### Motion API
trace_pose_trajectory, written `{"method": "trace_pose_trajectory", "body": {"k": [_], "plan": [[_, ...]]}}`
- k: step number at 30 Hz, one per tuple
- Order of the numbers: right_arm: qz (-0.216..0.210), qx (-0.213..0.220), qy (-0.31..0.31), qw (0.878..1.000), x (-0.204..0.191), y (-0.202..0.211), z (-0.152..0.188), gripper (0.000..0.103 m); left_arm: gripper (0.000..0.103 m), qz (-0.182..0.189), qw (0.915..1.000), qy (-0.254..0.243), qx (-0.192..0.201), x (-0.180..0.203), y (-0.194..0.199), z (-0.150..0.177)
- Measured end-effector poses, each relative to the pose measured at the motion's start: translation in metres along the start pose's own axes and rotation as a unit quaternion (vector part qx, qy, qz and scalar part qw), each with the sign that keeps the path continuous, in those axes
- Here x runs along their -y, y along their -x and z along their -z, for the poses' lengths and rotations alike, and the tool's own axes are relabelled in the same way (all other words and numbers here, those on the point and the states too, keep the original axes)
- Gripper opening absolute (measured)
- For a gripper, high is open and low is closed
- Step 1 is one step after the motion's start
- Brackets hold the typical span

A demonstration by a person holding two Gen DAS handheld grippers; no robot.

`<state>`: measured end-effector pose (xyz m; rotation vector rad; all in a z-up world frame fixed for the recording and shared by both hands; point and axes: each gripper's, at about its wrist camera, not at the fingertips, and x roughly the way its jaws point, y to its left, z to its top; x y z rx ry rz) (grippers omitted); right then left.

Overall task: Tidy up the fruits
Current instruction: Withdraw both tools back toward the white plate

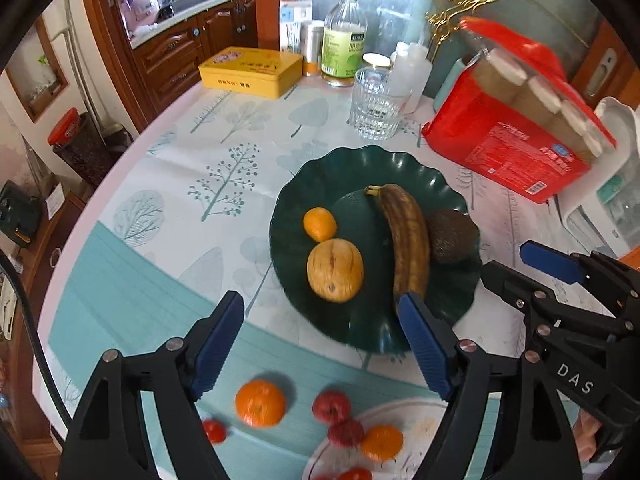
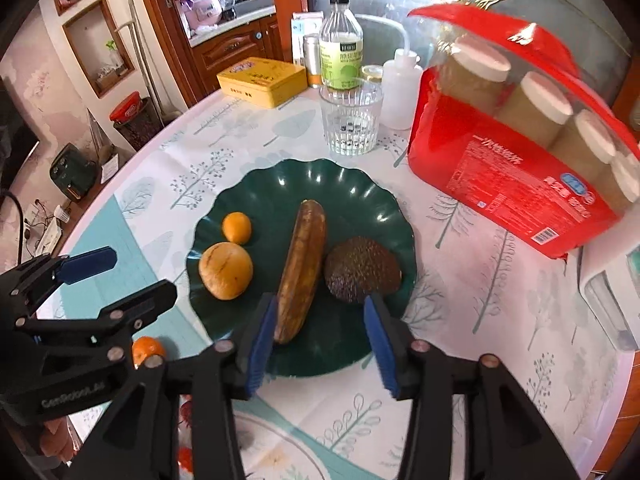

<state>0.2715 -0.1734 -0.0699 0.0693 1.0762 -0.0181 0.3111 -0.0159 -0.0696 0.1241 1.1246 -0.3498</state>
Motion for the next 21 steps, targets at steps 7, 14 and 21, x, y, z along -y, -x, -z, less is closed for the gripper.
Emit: {"method": "trace_pose_trajectory", "body": {"k": [7,14,21], "plan": [[-0.009,0.012,0.009,1.0,-0.004,0.03,0.018,0.054,0.081,0.002,0.9998,0.002,0.022,0.005,0.047,0.025],[-0.025,0.01,0.019,0.999,-0.011,0.049,0.04,0.054,0.081,-0.002,0.9995,0.003,0.032,0.005,0.077,0.053],[-0.046,-0.015,0.021,0.999,-0.018,0.041,0.073,0.055,0.082,-0.009,0.9997,0.011,0.019,-0.001,0.078,0.093]]}}
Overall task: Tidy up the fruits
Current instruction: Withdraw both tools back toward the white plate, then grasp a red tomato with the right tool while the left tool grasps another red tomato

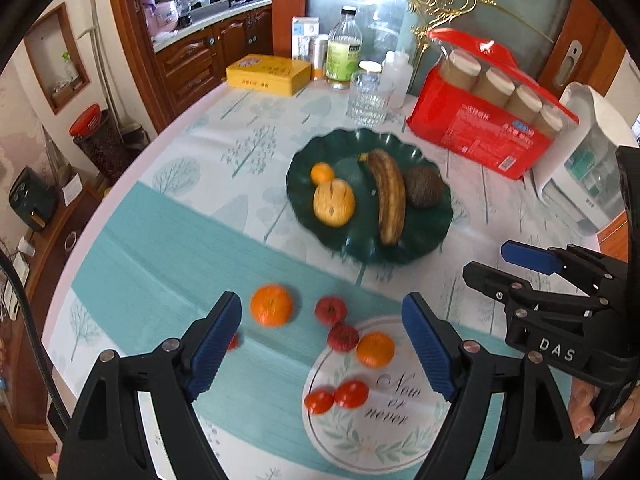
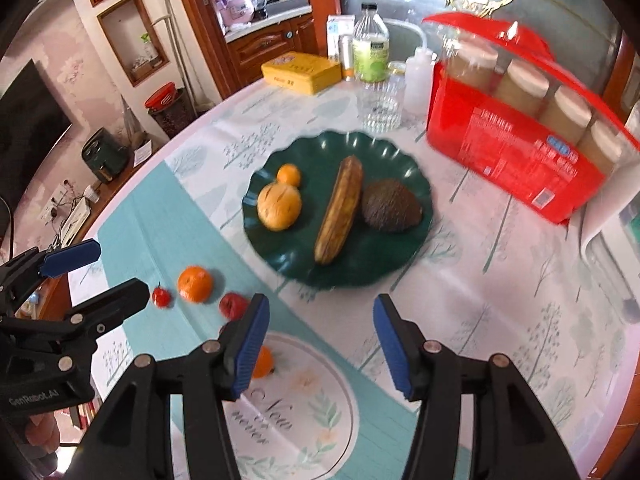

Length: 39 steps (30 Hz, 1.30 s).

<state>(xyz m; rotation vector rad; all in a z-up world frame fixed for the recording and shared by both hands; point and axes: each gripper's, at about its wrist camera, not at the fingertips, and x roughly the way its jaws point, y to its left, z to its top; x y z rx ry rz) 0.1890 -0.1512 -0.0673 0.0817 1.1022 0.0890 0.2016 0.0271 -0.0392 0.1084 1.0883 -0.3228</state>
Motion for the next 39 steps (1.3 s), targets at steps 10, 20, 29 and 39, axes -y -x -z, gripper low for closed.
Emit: {"method": "trace_pose_trajectory", "body": {"k": [10,20,29,39], "plan": [[-0.025,-0.033,0.005,0.999,-0.013,-0.022,0.038,0.055,0.082,-0.02,0.9994,0.028,-0.003,-0.013,-0.013,0.059],[-0.055,-0.045,0.047,0.996,-0.036,-0.044,0.076,0.054,0.08,-0.023,0.9993,0.025,-0.015,-0.022,-0.047,0.107],[-0.071,-0.047,0.134,0.987,-0.072,-0.069,0.107,0.054,0.061,-0.008,0.9989,0.018,-0.043,-0.037,-0.07,0.125],[-0.065,-0.04,0.183,0.98,-0.097,-0.089,0.106,0.054,0.061,0.007,0.9985,0.029,-0.046,-0.052,-0.07,0.133]]}}
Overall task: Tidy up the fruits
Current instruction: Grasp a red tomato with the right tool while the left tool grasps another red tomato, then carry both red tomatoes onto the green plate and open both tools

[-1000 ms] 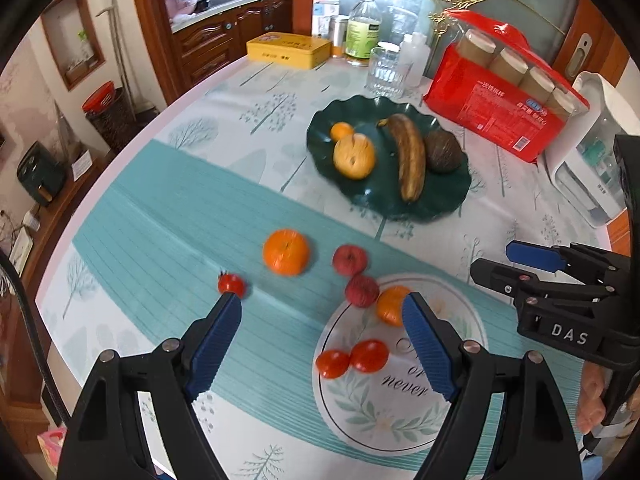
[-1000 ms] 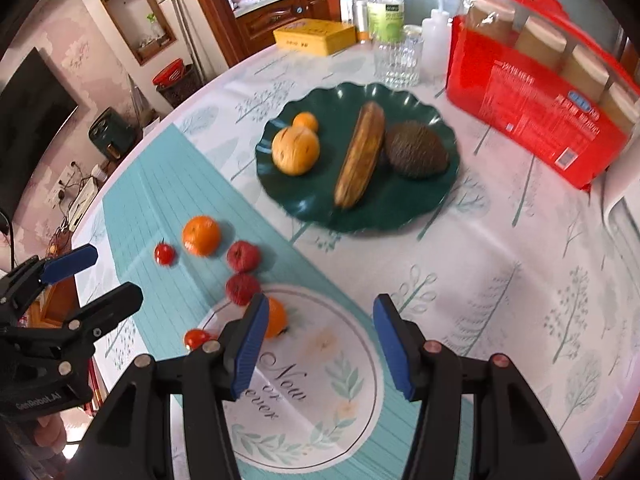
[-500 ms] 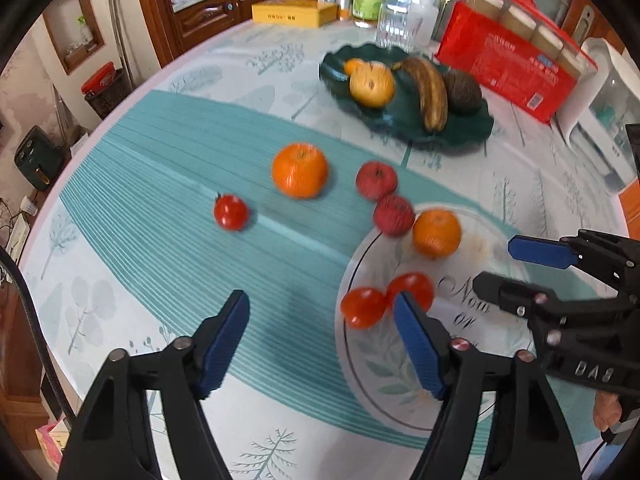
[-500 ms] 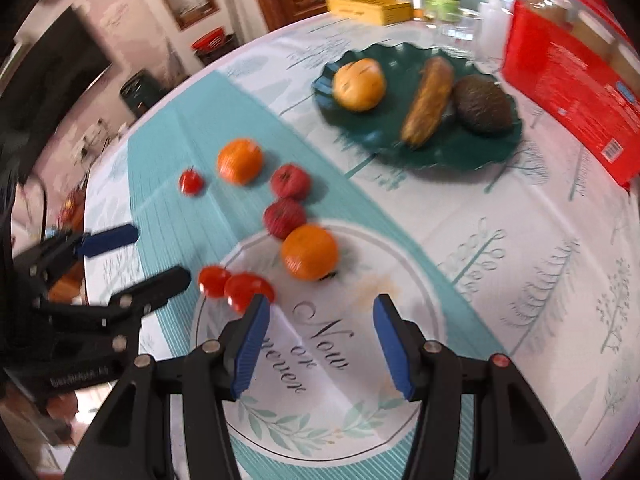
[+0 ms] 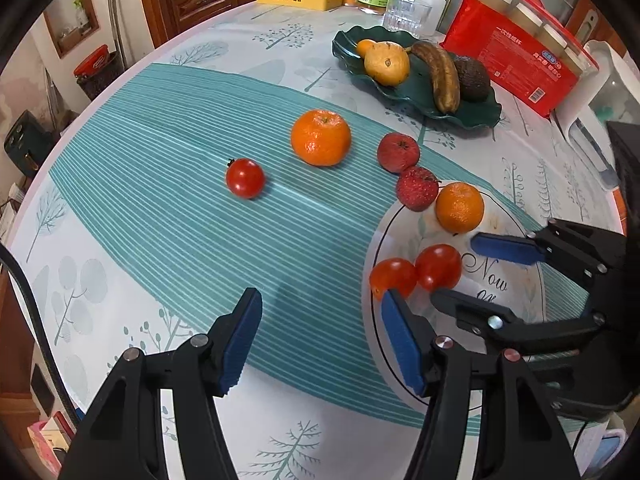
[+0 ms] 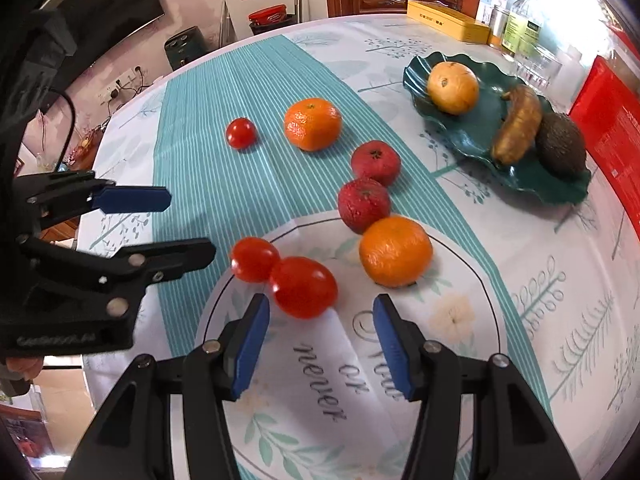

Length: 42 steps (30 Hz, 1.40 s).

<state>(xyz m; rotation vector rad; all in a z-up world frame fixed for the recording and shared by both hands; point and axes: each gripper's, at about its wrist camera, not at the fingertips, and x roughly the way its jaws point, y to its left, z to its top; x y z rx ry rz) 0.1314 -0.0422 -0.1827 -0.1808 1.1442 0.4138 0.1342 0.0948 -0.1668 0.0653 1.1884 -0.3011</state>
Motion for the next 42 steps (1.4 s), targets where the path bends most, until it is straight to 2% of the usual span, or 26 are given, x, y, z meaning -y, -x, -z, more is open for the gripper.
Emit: {"method": "trace_pose_trajectory", "body": {"k": [6,9,19,21,29,35,42], "plan": [[-0.015,-0.003,-0.003,1.0,0.001,-0.009,-0.003,0.053,0.061,0.009,0.9999,0.005,-0.004,-0.002,-0.001,0.0],[-0.029,-0.003,-0.003,1.0,0.001,-0.009,-0.001,0.036,0.061,0.018,0.9998,0.007,-0.006,0.0,-0.003,-0.001],[-0.033,-0.012,-0.043,0.998,0.02,0.002,0.013,0.036,0.06,0.044,0.9987,-0.005,-0.025,0.018,-0.021,-0.003],[-0.032,-0.012,-0.052,0.998,0.024,0.004,0.016,0.036,0.053,0.049,0.9983,-0.005,-0.029,0.02,-0.024,-0.004],[-0.03,-0.009,-0.078,0.996,0.03,0.006,0.022,0.036,0.041,0.061,0.9977,0.001,-0.028,0.029,-0.031,-0.01],[-0.033,-0.007,-0.086,0.996,0.032,0.008,0.024,0.035,0.028,0.064,0.9976,-0.001,-0.028,0.035,-0.033,-0.01],[-0.035,-0.005,-0.099,0.994,0.036,0.011,0.027,0.035,0.026,0.065,0.9975,0.005,-0.027,0.038,-0.036,-0.009]]}}
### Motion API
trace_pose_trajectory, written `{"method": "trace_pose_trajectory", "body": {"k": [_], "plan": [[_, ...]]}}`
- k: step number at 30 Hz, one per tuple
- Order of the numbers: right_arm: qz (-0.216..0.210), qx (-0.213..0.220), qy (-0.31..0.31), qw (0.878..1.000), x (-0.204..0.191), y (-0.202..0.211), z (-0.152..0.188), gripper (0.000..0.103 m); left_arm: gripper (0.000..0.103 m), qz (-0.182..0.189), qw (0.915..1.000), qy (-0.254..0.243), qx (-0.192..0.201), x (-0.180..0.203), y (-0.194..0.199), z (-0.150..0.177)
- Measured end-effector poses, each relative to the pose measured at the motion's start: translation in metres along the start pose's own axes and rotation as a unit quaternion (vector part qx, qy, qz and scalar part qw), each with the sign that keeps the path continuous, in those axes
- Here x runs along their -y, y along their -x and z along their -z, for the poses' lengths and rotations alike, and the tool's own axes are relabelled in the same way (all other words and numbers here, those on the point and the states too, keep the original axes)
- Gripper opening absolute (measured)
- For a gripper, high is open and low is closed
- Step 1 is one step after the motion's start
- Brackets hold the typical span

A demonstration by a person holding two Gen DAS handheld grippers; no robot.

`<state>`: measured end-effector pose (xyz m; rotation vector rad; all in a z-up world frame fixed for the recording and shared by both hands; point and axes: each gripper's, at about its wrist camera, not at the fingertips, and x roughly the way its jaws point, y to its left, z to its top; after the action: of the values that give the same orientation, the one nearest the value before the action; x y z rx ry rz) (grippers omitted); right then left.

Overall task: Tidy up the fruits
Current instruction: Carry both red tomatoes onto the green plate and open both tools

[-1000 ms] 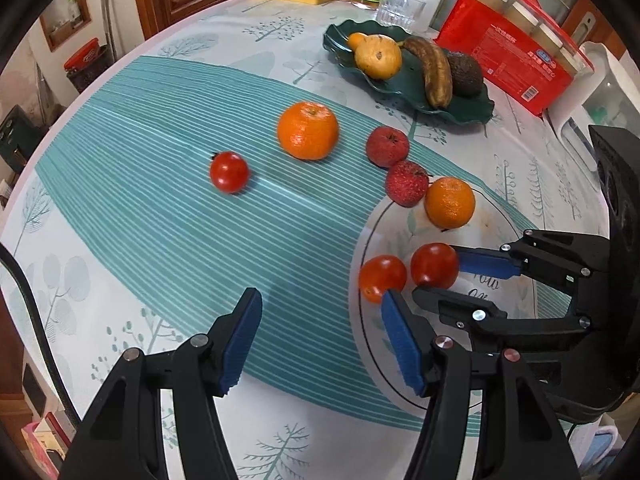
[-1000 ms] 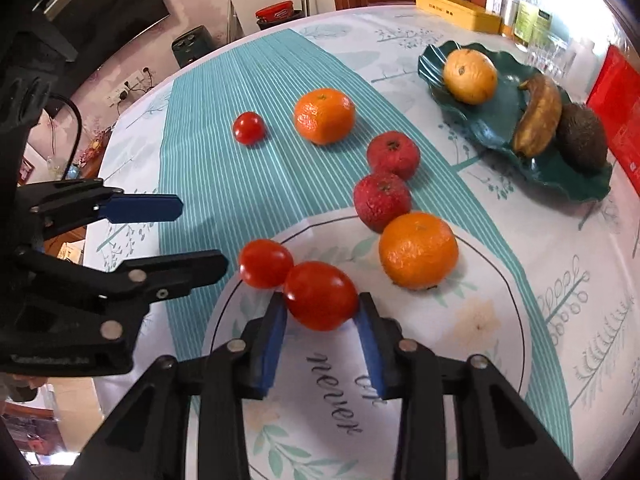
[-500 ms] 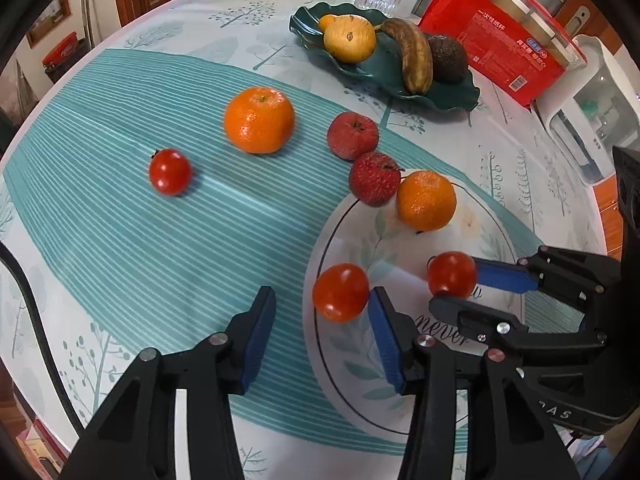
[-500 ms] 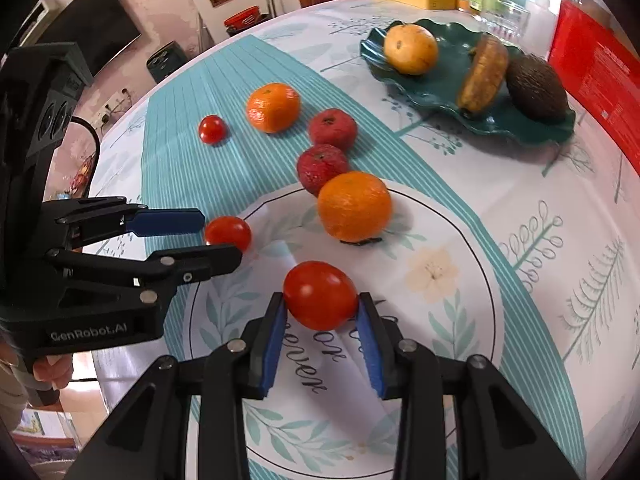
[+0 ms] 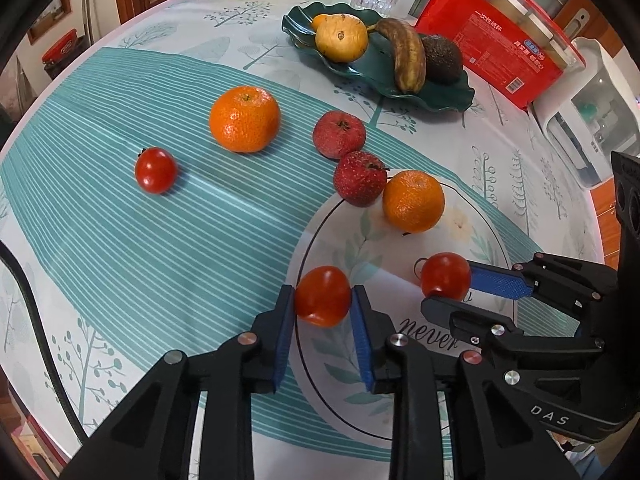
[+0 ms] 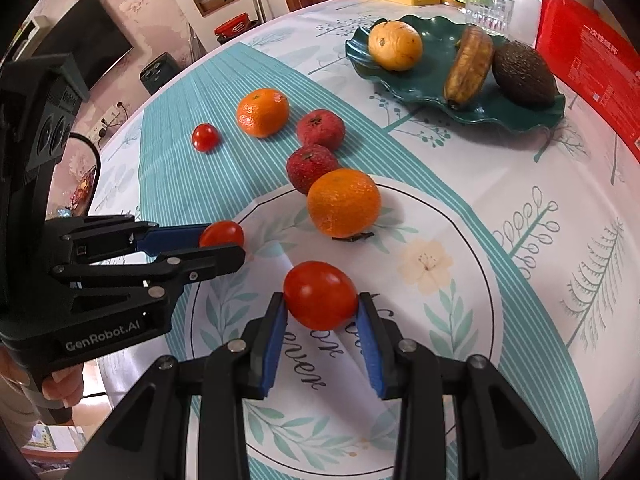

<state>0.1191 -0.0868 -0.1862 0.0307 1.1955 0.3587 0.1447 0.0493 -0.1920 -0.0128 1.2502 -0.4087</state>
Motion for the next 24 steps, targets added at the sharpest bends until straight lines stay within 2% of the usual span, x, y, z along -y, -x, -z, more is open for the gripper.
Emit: {"method": "trace_pose_trajectory", "body": {"k": [6,13,18,24], "plan": [[-0.001,0.005,-0.01,1.0,0.005,0.006,0.001,0.035,0.026,0.004,1.0,0.003,-0.002,-0.001,0.004,0.003],[0.005,0.021,-0.022,1.0,0.015,0.021,-0.006,0.035,0.026,0.011,0.9998,-0.005,0.017,0.009,0.024,-0.007],[0.014,0.04,-0.033,0.999,0.031,0.039,-0.023,0.035,0.026,0.019,0.9992,-0.011,0.033,0.017,0.038,-0.029],[0.033,0.063,-0.044,0.997,0.054,0.063,-0.052,0.035,0.025,0.011,0.9978,-0.035,0.054,0.031,0.056,-0.068]]}}
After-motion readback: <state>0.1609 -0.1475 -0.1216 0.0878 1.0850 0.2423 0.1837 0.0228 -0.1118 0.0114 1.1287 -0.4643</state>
